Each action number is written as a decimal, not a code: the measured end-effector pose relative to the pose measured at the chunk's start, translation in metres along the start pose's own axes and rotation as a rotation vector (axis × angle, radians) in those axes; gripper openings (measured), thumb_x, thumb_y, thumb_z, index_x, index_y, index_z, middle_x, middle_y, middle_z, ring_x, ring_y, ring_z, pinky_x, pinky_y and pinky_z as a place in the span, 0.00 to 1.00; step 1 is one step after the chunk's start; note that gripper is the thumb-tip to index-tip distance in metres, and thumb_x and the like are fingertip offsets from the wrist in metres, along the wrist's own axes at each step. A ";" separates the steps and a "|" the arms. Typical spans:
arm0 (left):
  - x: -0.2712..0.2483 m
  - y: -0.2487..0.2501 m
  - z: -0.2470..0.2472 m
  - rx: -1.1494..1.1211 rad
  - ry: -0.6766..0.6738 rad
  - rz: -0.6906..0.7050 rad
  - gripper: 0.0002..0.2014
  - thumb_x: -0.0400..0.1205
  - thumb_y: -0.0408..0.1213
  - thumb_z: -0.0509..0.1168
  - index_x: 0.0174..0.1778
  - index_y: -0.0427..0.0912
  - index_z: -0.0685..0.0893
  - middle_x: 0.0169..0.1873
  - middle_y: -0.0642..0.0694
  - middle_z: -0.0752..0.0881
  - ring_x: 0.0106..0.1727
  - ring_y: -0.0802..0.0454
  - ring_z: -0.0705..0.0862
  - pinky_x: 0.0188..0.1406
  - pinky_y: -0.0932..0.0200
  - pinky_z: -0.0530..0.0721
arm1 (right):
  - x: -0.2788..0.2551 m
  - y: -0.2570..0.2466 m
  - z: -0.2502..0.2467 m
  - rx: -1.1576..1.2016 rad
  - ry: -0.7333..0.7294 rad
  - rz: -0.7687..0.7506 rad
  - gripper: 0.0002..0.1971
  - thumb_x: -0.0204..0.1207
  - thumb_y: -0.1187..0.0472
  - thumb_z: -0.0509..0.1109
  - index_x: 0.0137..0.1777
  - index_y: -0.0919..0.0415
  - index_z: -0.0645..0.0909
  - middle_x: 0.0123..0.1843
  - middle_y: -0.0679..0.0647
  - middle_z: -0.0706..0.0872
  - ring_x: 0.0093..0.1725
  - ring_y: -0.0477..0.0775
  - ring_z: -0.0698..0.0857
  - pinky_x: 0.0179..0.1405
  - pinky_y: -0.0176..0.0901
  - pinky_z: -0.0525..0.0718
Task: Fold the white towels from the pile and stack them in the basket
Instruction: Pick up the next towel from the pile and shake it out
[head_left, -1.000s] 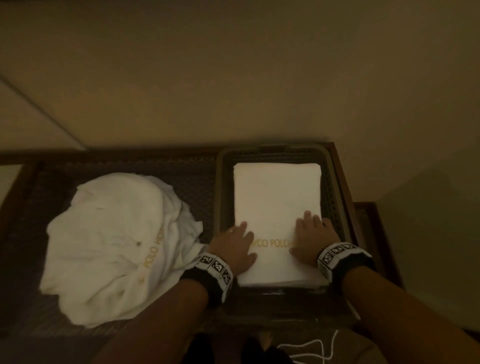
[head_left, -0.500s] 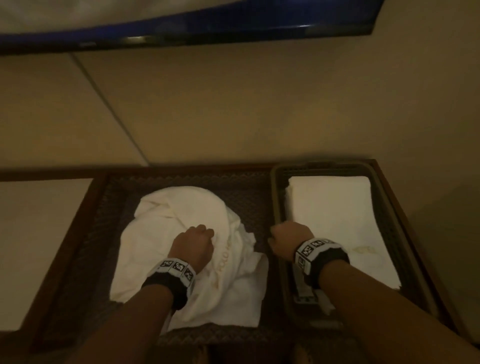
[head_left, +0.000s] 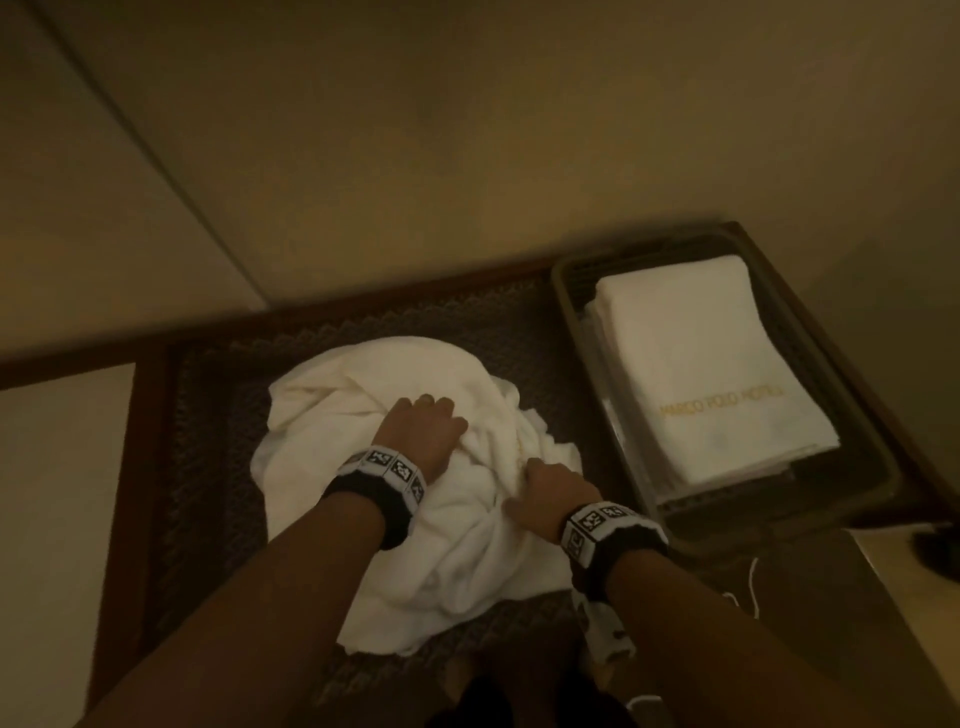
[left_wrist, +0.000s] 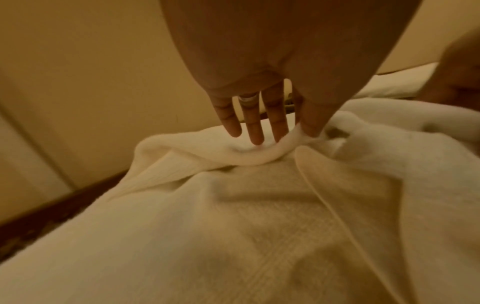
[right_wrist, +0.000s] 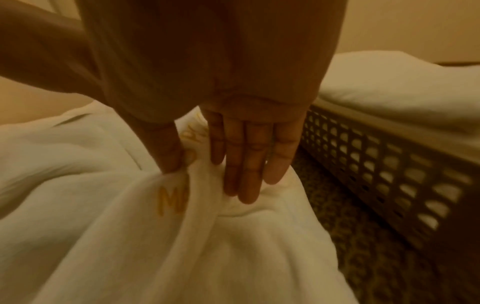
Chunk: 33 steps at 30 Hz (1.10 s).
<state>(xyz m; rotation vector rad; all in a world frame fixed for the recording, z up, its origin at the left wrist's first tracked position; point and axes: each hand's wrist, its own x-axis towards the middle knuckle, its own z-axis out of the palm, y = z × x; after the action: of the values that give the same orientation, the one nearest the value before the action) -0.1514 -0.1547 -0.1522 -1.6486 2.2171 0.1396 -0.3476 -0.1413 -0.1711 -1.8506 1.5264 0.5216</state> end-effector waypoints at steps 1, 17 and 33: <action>0.001 -0.003 0.001 -0.047 0.020 -0.001 0.14 0.85 0.39 0.56 0.64 0.48 0.80 0.60 0.44 0.79 0.61 0.42 0.79 0.58 0.49 0.73 | -0.001 0.001 0.004 0.038 0.006 0.021 0.23 0.78 0.42 0.64 0.67 0.56 0.74 0.64 0.56 0.81 0.59 0.57 0.83 0.54 0.46 0.81; -0.104 -0.080 -0.172 -0.722 0.561 -0.226 0.11 0.89 0.45 0.55 0.46 0.43 0.73 0.40 0.42 0.83 0.42 0.41 0.81 0.42 0.49 0.78 | -0.090 -0.048 -0.168 0.604 0.531 -0.366 0.08 0.73 0.59 0.74 0.49 0.57 0.80 0.47 0.56 0.85 0.47 0.58 0.83 0.47 0.50 0.81; -0.355 -0.121 -0.259 -0.440 0.971 -0.511 0.10 0.88 0.47 0.57 0.49 0.44 0.77 0.41 0.43 0.84 0.43 0.39 0.82 0.43 0.46 0.78 | -0.209 -0.100 -0.207 0.109 0.662 -0.430 0.12 0.76 0.61 0.72 0.59 0.58 0.85 0.54 0.59 0.89 0.54 0.61 0.87 0.56 0.55 0.85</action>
<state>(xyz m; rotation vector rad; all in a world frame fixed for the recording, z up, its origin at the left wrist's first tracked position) -0.0115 0.0516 0.2293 -2.9382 2.3424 -0.4320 -0.3232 -0.1340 0.1387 -2.3000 1.4254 -0.4071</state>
